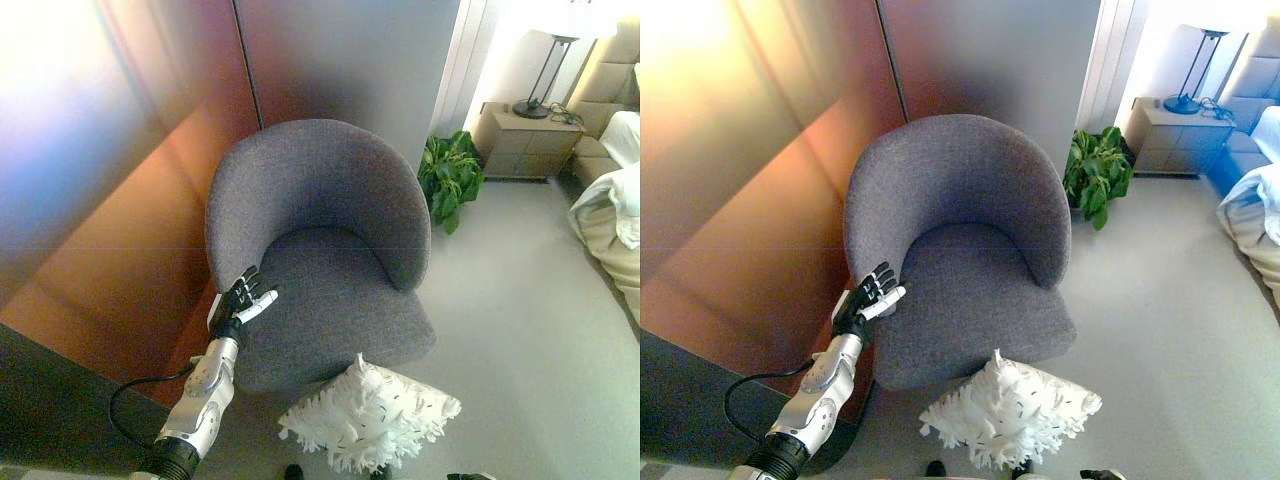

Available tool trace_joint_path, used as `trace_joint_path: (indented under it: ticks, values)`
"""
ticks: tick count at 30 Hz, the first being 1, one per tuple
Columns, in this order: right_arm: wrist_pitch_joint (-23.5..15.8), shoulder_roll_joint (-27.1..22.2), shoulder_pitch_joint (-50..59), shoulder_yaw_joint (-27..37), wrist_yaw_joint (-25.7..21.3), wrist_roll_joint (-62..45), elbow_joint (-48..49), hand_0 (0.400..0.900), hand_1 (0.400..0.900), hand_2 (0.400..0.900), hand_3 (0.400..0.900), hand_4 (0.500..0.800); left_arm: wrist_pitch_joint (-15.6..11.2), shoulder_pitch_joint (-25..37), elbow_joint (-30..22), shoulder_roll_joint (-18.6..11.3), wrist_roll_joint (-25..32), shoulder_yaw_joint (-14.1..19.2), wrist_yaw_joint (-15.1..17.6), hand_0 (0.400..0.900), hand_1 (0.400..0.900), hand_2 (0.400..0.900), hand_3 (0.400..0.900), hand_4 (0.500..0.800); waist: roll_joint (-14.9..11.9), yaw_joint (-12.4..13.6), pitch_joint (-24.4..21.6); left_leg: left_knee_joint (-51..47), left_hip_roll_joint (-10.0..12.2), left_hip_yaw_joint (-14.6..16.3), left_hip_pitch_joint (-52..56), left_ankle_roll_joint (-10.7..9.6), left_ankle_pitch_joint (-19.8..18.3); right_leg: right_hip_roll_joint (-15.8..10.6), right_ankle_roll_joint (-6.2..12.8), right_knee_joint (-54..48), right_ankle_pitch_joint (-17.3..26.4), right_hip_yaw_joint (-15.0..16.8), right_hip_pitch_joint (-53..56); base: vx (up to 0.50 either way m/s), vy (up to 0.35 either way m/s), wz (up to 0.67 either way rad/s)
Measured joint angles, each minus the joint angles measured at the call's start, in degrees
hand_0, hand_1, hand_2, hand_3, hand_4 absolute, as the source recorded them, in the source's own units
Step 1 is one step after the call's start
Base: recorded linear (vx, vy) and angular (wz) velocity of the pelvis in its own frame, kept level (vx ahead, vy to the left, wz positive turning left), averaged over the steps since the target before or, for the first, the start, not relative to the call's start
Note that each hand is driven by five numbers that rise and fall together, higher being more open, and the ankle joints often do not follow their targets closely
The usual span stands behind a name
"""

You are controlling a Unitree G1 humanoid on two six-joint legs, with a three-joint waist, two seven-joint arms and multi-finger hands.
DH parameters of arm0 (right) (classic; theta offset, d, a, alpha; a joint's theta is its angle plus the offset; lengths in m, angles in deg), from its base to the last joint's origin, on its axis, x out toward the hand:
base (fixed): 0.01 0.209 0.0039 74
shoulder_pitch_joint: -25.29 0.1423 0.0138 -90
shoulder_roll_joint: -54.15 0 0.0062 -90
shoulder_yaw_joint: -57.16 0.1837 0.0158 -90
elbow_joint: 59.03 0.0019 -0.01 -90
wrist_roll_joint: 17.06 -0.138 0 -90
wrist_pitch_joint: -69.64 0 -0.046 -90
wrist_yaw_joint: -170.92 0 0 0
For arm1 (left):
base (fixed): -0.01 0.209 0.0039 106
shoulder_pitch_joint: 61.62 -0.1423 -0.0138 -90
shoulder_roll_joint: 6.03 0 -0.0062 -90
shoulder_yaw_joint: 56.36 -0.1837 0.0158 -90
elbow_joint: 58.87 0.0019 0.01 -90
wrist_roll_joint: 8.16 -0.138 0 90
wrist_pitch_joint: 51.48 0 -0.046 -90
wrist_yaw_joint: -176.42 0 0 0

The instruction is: Pick up the pillow and put it on the sofa.

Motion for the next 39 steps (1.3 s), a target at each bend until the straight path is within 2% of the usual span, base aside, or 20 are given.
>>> trace_joint_path:
  ticks: [16, 19, 23, 27, 32, 34, 39]
  values:
    - [-0.2, 0.0, -0.2, 0.0, 0.0, 0.2, 0.0, 0.900, 0.900, 0.900, 0.900, 0.800, 0.0, -0.4, 0.0, 0.0, -0.4, -2.0, -0.1, 0.900, 0.900, 0.900, 0.900, 0.800, 0.0, 0.0, -0.4, 0.0, 0.0, 0.1, 0.1, 0.0, 0.0, 0.0, 0.00, 0.0, 0.0, 0.0, 0.0, 0.00, -0.001, -0.01]
    - [-0.1, 0.0, -0.2, 0.0, 0.1, 1.0, 0.0, 0.900, 0.900, 0.900, 0.900, 0.800, 0.0, -0.5, 0.3, -0.2, -4.1, -2.4, 0.1, 0.900, 0.900, 0.900, 0.900, 0.800, 0.0, -0.1, -0.7, 0.0, 0.0, 0.2, 0.0, 0.0, 0.0, 0.0, 0.01, 0.0, 0.0, 0.2, -0.1, 0.04, -0.017, -0.11]
    - [-0.1, 0.0, -0.3, 0.0, 0.1, 1.2, 0.0, 0.900, 0.900, 0.900, 0.900, 0.800, 0.1, -0.5, 2.6, -0.7, -9.8, -5.4, -0.1, 0.900, 0.900, 0.900, 0.900, 0.800, 0.1, -0.1, -0.9, 0.5, 0.0, 0.7, 0.0, 0.0, -0.1, 0.0, 0.01, 0.1, 0.0, 0.7, -0.4, 0.05, -0.017, -0.18]
    - [-0.4, 0.0, 0.0, -0.5, 0.1, 3.2, 0.1, 0.900, 0.900, 0.900, 0.900, 0.800, 0.7, -0.5, 9.9, -0.8, -14.6, -9.1, -1.7, 0.900, 0.900, 0.900, 0.900, 0.800, 0.2, -1.0, -1.1, 0.6, 0.2, 2.4, 0.0, 0.0, -0.4, 0.2, 0.04, 0.7, 0.1, 2.5, -1.6, 0.04, -0.005, -0.22]
    - [-0.5, -0.1, 1.2, -0.9, 0.1, 3.5, 0.2, 0.900, 0.900, 0.900, 0.900, 0.800, 1.9, -0.2, 12.5, -1.6, -16.7, -12.9, -3.3, 0.900, 0.900, 0.900, 0.900, 0.800, 0.3, -2.6, -0.6, 0.6, 0.1, 4.3, -1.0, 0.1, -0.4, 0.2, 0.20, 1.4, 0.2, 4.2, -3.9, -0.01, 0.014, -0.16]
    - [-0.7, -0.5, 2.4, -2.2, 0.1, 3.5, 0.3, 0.900, 0.900, 0.900, 0.900, 0.800, 2.1, 0.6, 13.3, -1.7, -18.6, -14.1, -3.3, 0.900, 0.900, 0.900, 0.900, 0.800, 0.7, -3.5, 0.4, 0.7, 0.0, 5.2, -1.7, 0.2, -0.4, 0.1, 0.39, 1.9, 0.3, 5.3, -5.2, -0.10, 0.020, -0.12]
    - [-0.9, -1.6, 7.0, -4.0, 0.1, 3.5, 0.2, 0.900, 0.900, 0.900, 0.900, 0.800, 2.7, 7.7, 17.6, -1.7, -21.7, -18.0, -2.8, 0.900, 0.900, 0.900, 0.900, 0.800, 1.7, -5.0, 5.7, 2.5, -0.3, 6.2, -5.2, 0.6, -0.3, -0.3, 0.57, 3.9, 0.7, 6.5, -9.3, -0.09, -0.009, -0.11]
